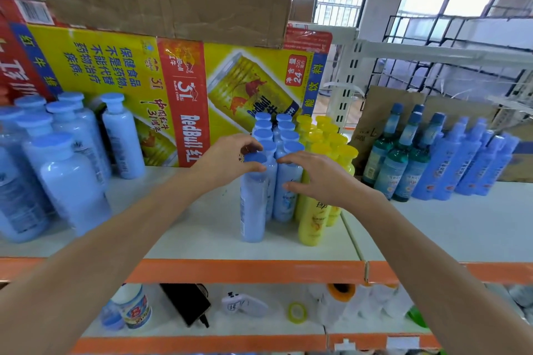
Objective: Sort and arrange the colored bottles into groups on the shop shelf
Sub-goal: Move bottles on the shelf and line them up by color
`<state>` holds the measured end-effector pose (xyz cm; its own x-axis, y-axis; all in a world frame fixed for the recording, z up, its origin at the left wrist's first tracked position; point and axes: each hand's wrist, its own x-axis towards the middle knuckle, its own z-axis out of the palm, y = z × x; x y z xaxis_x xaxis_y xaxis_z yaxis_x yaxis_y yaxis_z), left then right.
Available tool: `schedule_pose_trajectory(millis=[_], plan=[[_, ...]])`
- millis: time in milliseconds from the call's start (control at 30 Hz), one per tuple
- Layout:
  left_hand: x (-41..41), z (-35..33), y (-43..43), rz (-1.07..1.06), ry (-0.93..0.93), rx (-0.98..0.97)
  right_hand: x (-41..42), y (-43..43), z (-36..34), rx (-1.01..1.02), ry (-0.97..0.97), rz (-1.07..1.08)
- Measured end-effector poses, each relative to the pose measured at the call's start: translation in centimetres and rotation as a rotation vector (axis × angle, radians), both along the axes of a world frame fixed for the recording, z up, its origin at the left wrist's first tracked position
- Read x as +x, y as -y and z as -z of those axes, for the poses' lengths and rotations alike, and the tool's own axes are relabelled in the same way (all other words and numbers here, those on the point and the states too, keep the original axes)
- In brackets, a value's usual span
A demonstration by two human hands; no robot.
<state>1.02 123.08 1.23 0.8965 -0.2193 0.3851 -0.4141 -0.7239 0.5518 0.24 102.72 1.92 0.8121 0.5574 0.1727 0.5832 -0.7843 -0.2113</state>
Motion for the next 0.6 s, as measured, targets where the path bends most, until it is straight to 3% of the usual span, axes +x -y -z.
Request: schedule_pose_trajectory(millis=[333, 600], plan=[[0.1, 0.1, -0.6, 0.082, -0.124, -0.138, 1.7, -1.6, -1.2, 0.155, -0.091, -0.062], [-1.2, 2.8, -2.0, -0.051, -0.157, -0.091, 2.8, -3.9, -2.4, 0.051, -0.136, -0.240]])
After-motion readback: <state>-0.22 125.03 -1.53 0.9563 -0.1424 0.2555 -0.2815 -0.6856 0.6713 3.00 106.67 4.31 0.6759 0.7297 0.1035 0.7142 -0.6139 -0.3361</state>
